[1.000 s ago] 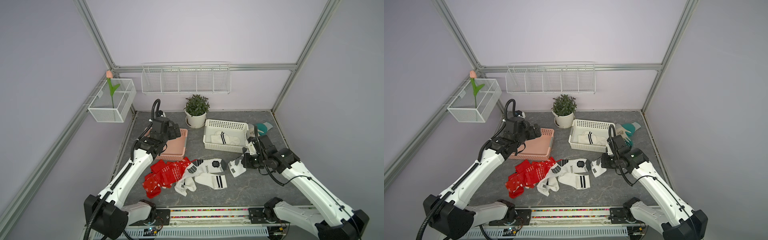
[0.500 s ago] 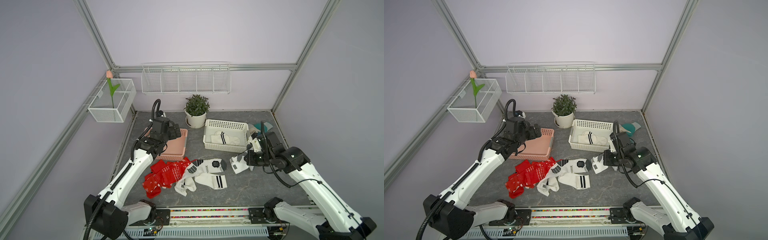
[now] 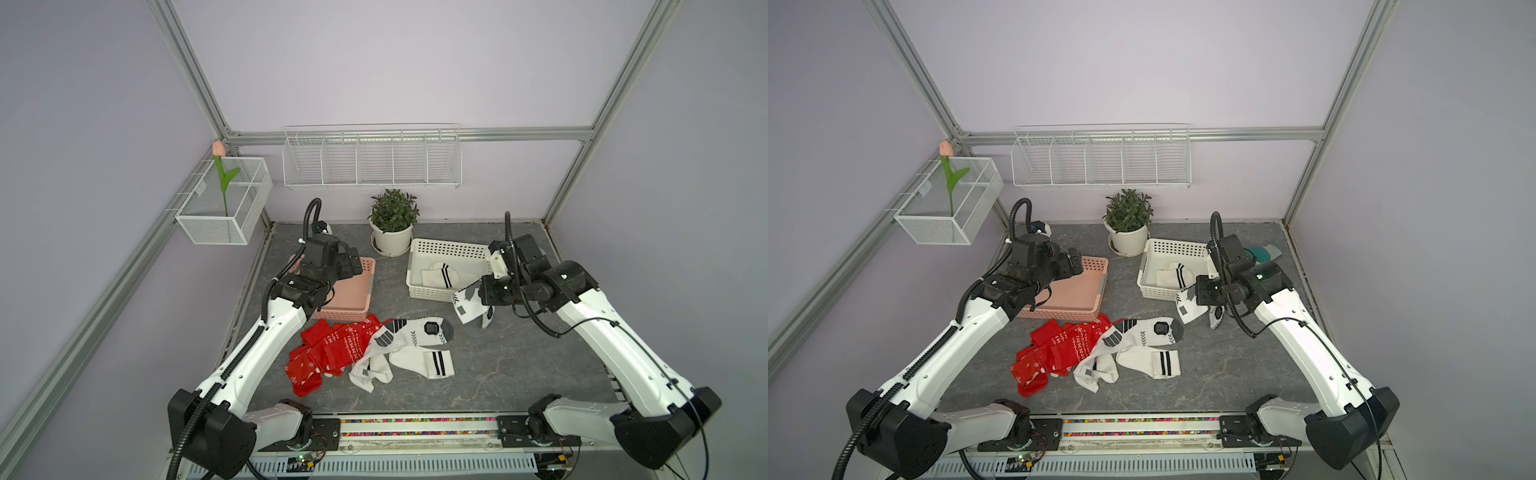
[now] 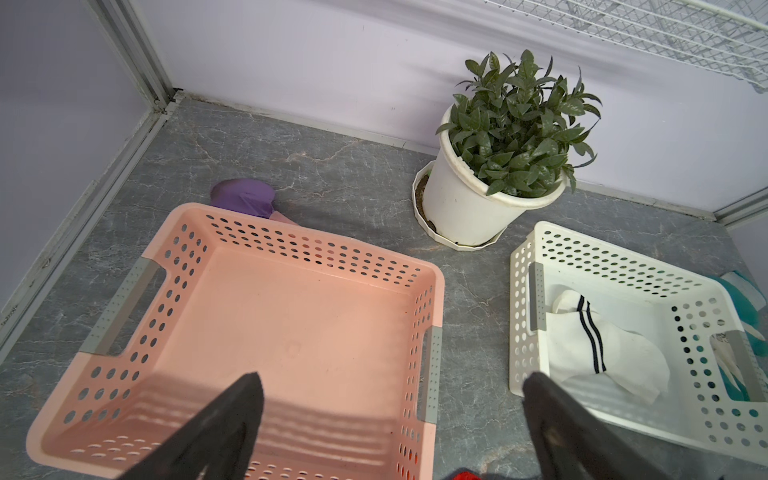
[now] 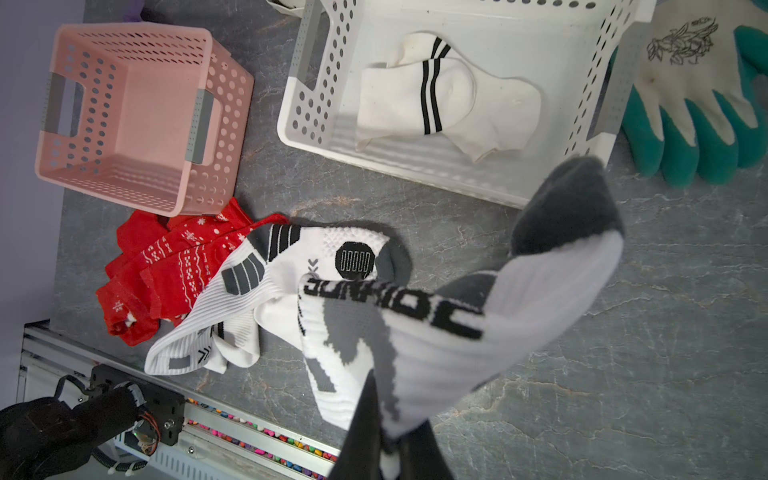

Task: Sort the socks into the basket by color
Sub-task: Pick up the sock at the center of the board.

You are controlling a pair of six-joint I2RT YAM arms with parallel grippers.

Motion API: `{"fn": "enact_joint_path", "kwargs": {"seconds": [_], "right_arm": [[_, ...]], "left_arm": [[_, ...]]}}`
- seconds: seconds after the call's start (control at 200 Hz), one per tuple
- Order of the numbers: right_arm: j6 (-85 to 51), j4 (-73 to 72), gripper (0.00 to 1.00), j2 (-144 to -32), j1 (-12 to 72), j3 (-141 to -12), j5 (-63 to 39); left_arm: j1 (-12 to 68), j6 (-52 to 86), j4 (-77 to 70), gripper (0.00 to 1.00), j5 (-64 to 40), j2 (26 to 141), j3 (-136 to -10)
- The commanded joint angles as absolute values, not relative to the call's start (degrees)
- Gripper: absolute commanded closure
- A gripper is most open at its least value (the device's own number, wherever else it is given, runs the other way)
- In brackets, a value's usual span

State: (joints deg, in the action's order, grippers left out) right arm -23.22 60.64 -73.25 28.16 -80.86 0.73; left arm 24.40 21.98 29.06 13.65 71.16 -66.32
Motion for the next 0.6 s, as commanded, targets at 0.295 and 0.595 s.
{"fn": "enact_joint_path", "kwargs": {"seconds": [0.295, 0.595], "right_arm": [[-17.2, 61.3, 0.92, -82.1, 26.1, -94.0, 3.0], [-14.5, 62.1, 0.92, -87.1, 23.5, -101.7, 2.3]], "left_arm": [[24.6, 22.6, 29.6, 0.01, 13.9, 70.3, -67.8], [24.5, 22.7, 29.6, 0.01, 13.9, 70.2, -67.8]]}}
